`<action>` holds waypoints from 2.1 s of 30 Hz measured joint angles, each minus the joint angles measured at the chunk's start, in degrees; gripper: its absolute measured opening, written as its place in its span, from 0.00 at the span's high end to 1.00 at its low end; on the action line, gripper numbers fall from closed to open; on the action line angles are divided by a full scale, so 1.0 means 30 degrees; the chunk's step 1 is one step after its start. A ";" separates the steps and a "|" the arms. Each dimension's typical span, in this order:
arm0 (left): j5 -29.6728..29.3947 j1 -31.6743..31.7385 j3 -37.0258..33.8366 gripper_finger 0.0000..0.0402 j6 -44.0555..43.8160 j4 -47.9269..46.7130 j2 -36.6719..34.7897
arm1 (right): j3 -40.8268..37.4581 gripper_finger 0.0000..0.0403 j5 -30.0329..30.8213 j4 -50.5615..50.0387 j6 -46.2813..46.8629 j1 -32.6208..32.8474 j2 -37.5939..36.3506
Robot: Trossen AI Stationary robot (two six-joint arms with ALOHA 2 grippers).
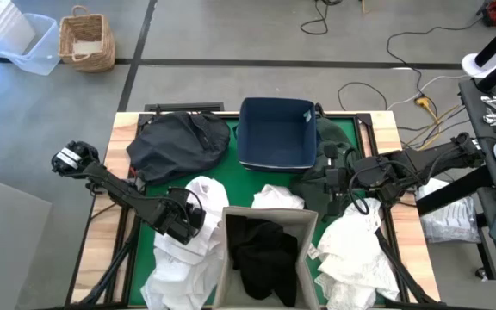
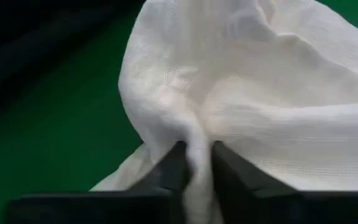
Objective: Sort clothes
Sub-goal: Put the white shirt into the blue laundry bin
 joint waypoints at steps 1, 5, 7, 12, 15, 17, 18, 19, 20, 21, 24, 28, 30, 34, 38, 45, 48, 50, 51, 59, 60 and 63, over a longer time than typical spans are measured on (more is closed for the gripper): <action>0.0000 0.0000 0.0059 0.96 -0.0003 -0.0027 0.0000 | 0.0003 0.97 0.0000 0.0000 0.0000 -0.0001 0.0000; -0.0011 0.0000 0.0819 0.98 0.0799 -0.0885 0.0000 | 0.0006 0.97 0.0000 0.0006 0.0006 0.0001 0.0000; -0.0172 0.0000 0.1569 1.00 0.0887 -0.1894 0.0000 | 0.0000 0.97 0.0000 0.0007 0.0000 0.0006 0.0000; -0.1294 -0.0121 0.3934 1.00 0.1105 -0.5504 -0.0015 | 0.0000 0.97 0.0000 0.0000 0.0007 0.0003 0.0000; -0.2083 -0.0193 0.5207 1.00 0.1088 -0.7672 -0.0022 | 0.0000 0.97 0.0000 0.0000 0.0008 0.0006 0.0000; -0.2735 -0.0270 0.5836 1.00 0.1094 -0.8695 -0.0022 | 0.0000 0.97 0.0000 0.0000 0.0007 0.0000 0.0000; -0.3144 -0.0298 0.6147 1.00 0.1095 -0.9151 -0.0022 | 0.0000 0.97 0.0000 0.0000 0.0007 0.0006 0.0000; -0.3599 -0.0339 0.6489 1.00 0.1103 -0.9626 -0.0022 | 0.0000 0.97 0.0000 0.0000 0.0015 0.0002 0.0000; -0.4071 -0.0402 0.6842 1.00 0.1145 -1.0017 -0.0022 | 0.0000 0.97 0.0000 -0.0003 0.0025 0.0006 0.0000; -0.4524 -0.0462 0.7210 1.00 0.1300 -1.0300 -0.0022 | 0.0000 0.97 0.0000 0.0000 0.0056 0.0005 0.0000; -0.5666 -0.0588 0.8405 1.00 0.1989 -1.1118 -0.0022 | 0.0000 0.97 0.0000 -0.0001 0.0123 -0.0001 0.0000; -0.7438 -0.0656 0.9817 1.00 0.2627 -1.2538 -0.0022 | 0.0000 0.97 0.0000 0.0000 0.0156 -0.0001 0.0000; -0.8474 -0.0650 1.0326 1.00 0.3466 -1.2497 -0.0107 | 0.0000 0.97 0.0000 0.0000 0.0207 0.0000 0.0000; -1.0407 -0.0656 1.1336 1.00 0.5171 -1.2513 -0.0160 | 0.0000 0.97 0.0000 0.0000 0.0234 0.0000 0.0000; -1.1737 -0.0656 1.2531 1.00 0.7138 -1.2511 -0.0160 | 0.0000 0.97 0.0000 0.0012 0.0233 -0.0001 0.0000; -1.3967 -0.0656 1.5278 1.00 1.1455 -1.2506 -0.0045 | 0.0000 0.97 0.0000 0.0015 0.0233 0.0002 0.0000; -1.4750 -0.0656 1.6573 1.00 1.3201 -1.2520 -0.0029 | 0.0000 0.97 0.0000 0.0029 0.0212 0.0006 0.0000; -1.5307 -0.0663 1.7508 1.00 1.4349 -1.2517 -0.0029 | 0.0000 0.97 0.0000 0.0034 0.0192 0.0002 0.0000; -1.5584 -0.0663 1.7982 1.00 1.4948 -1.2509 -0.0029 | 0.0000 0.97 0.0000 0.0061 0.0179 0.0004 0.0000; -1.7579 -0.0670 2.1749 1.00 1.9420 -1.2191 -0.0029 | 0.0000 0.97 0.0000 0.0173 0.0168 0.0002 0.0000; -1.7769 -0.0678 2.2210 1.00 1.9809 -1.2138 -0.0029 | 0.0000 0.97 0.0000 0.0175 0.0168 0.0003 0.0000; -1.8295 -0.0692 2.3570 1.00 2.1223 -1.1744 0.0079 | 0.0000 0.97 0.0007 0.0172 0.0161 -0.0001 0.0000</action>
